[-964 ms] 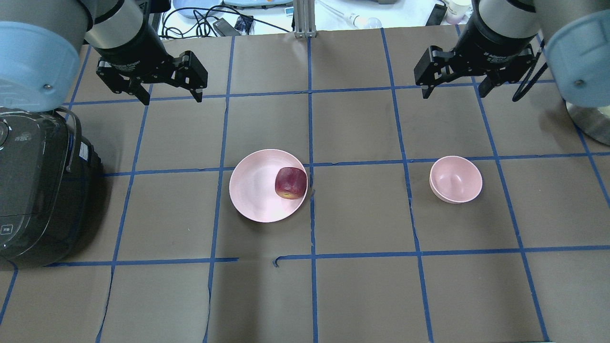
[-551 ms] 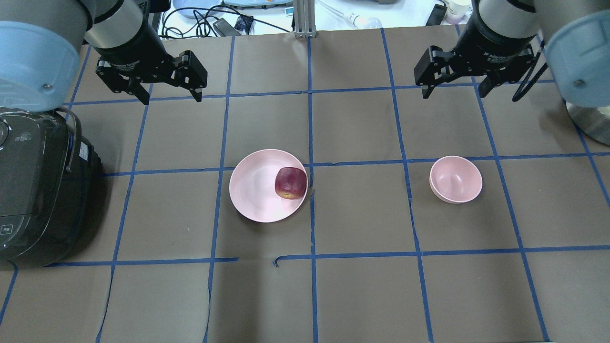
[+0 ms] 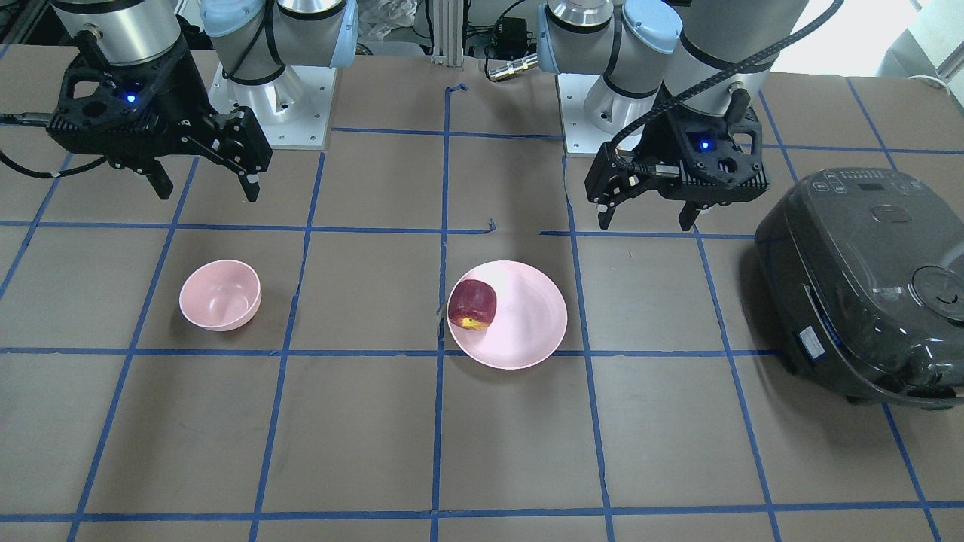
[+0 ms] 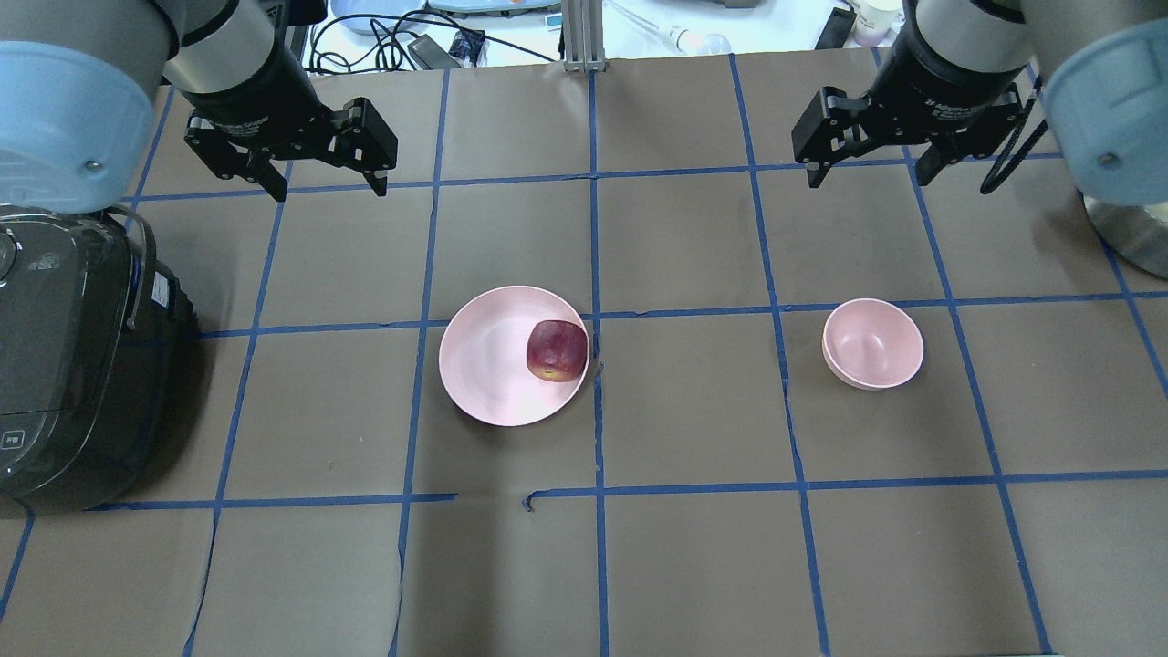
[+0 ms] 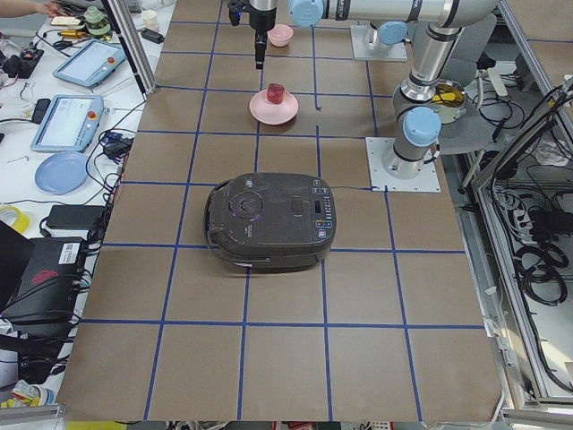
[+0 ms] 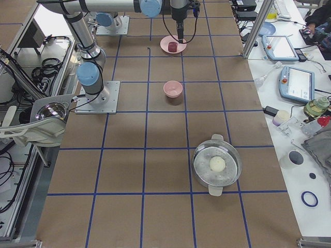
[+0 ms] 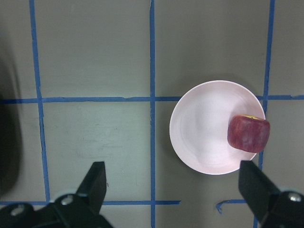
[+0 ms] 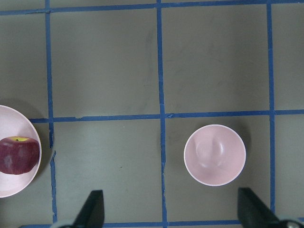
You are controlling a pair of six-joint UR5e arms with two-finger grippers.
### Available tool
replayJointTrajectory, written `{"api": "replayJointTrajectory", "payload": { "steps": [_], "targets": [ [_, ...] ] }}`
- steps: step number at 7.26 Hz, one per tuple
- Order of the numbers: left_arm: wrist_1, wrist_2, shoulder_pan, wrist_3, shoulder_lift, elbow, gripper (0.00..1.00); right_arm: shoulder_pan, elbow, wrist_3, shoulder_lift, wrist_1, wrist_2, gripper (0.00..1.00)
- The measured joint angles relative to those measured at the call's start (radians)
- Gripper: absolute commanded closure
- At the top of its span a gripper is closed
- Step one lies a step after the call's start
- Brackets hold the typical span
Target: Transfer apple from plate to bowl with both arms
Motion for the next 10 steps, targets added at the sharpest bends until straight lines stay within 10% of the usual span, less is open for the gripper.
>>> {"api": "replayJointTrajectory", "payload": {
  "steps": [7,10],
  "targets": [
    [0.029,0.000,-0.005,-0.012,-0.008,-0.035,0.00,0.000,0.000,0.000,0.000,-0.001,0.001,0.00],
    [0.307,-0.004,-0.097,-0.053,-0.073,-0.134,0.00,0.000,0.000,0.000,0.000,-0.001,0.001,0.00]
  ]
}}
